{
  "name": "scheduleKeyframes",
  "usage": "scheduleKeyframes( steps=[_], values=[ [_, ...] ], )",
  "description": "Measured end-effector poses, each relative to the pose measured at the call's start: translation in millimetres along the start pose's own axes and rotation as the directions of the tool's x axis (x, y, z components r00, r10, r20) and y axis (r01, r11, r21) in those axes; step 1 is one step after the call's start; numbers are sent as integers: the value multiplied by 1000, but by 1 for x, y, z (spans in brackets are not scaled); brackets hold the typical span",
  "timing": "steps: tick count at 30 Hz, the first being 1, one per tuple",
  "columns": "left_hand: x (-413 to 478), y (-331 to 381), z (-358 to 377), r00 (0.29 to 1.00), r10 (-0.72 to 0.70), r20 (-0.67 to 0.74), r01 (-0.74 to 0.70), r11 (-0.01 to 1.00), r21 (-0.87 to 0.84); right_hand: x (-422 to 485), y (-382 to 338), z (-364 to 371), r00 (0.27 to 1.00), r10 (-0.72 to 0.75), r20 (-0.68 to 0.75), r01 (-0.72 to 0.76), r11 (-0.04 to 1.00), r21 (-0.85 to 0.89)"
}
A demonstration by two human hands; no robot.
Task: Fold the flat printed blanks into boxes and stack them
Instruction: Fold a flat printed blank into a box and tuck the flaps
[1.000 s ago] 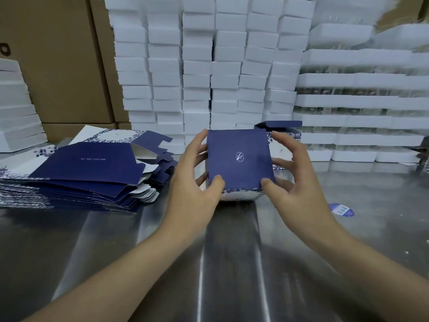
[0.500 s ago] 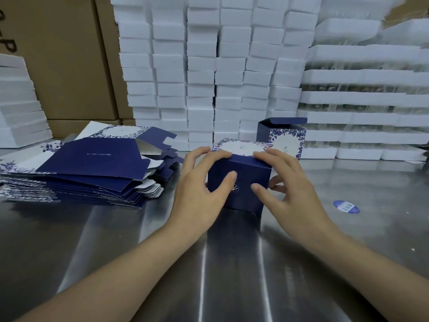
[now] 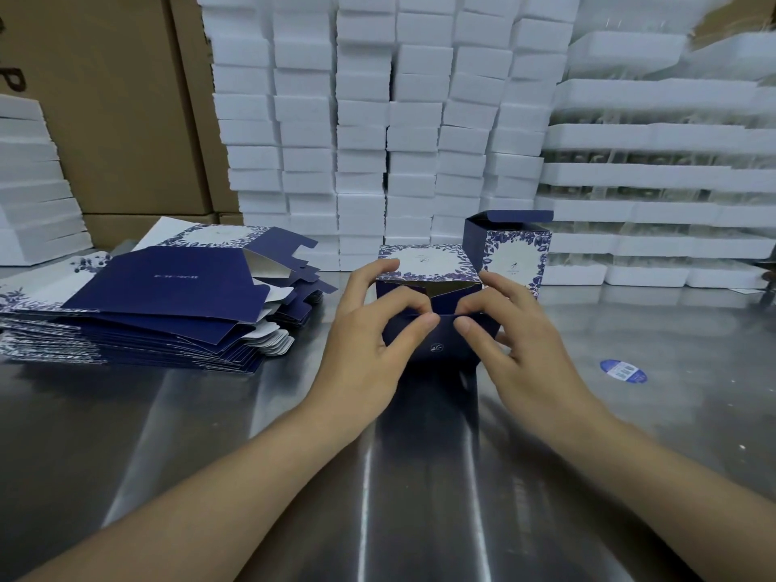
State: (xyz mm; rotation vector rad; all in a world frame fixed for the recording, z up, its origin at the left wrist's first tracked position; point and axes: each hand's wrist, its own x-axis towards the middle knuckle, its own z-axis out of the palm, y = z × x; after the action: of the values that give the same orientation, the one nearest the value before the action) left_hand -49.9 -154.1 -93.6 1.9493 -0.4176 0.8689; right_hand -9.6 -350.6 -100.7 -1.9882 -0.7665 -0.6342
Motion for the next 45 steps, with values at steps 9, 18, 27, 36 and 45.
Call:
scheduleKeyframes(
  steps=[9, 18, 27, 36, 45],
  values=[
    [3, -5, -2, 998, -49, -26, 48, 998, -49, 1, -4, -3, 999, -3, -34, 5, 999, 39],
    [3, -11, -5, 997, -56, -61, 54, 998, -36, 0, -2, -5, 995, 64, -79, -56, 994, 99],
    [5, -10, -5, 995, -41, -92, 37, 999, -40, 3, 3, -6, 982, 70, -174, -61, 996, 59],
    [6, -6, -7, 992, -33, -125, 30, 999, -25, 5, 0, -7, 985, 48, -165, -42, 998, 38],
    [6, 0, -9, 972, -53, -227, 39, 997, -69, 6, 1, -9, 985, -80, -155, 70, 995, -70]
  ],
)
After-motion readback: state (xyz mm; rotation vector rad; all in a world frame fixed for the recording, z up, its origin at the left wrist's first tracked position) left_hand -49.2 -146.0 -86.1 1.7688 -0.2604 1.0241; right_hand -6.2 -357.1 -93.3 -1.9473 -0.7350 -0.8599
